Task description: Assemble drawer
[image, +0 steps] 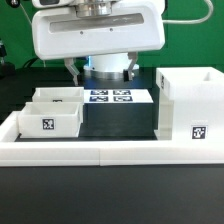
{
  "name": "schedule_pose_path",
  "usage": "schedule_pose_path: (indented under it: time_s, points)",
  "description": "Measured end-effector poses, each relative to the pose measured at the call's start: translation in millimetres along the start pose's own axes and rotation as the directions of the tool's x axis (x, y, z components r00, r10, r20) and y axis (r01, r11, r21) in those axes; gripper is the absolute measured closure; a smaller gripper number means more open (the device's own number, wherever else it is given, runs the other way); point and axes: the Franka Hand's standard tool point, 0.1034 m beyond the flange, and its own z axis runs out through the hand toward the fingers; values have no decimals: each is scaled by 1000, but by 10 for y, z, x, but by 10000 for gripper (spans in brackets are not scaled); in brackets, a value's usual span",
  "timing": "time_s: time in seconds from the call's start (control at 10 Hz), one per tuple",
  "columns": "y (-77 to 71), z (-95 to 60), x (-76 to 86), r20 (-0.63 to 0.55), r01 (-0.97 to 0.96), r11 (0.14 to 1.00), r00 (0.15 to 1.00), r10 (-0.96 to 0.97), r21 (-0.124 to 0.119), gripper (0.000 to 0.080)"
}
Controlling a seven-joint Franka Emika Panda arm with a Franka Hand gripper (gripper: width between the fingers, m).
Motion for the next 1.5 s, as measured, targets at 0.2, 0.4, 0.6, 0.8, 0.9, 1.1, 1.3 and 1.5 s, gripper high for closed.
schedule_pose_path:
  time_s: [0.2, 0.4, 0.6, 0.8, 0.9, 1.1, 1.3, 1.5]
  points:
    - [192, 166, -205, -47, 29, 999, 998, -31, -37, 150]
    - [391, 230, -276, -43, 39, 998, 998, -41, -43, 150]
    - [558, 272, -351, -36, 56, 998, 998, -57, -41, 150]
    - [517, 271, -340, -36, 63, 997, 997, -65, -40, 150]
    - [522, 272, -341, -36, 62, 997, 997, -64, -40, 150]
    - [523, 278, -344, -35, 63, 997, 997, -64, -40, 150]
    - [516, 395, -473, 3, 73, 997, 997, -73, -34, 150]
    - [524, 501, -595, 25, 77, 997, 997, -76, -31, 150]
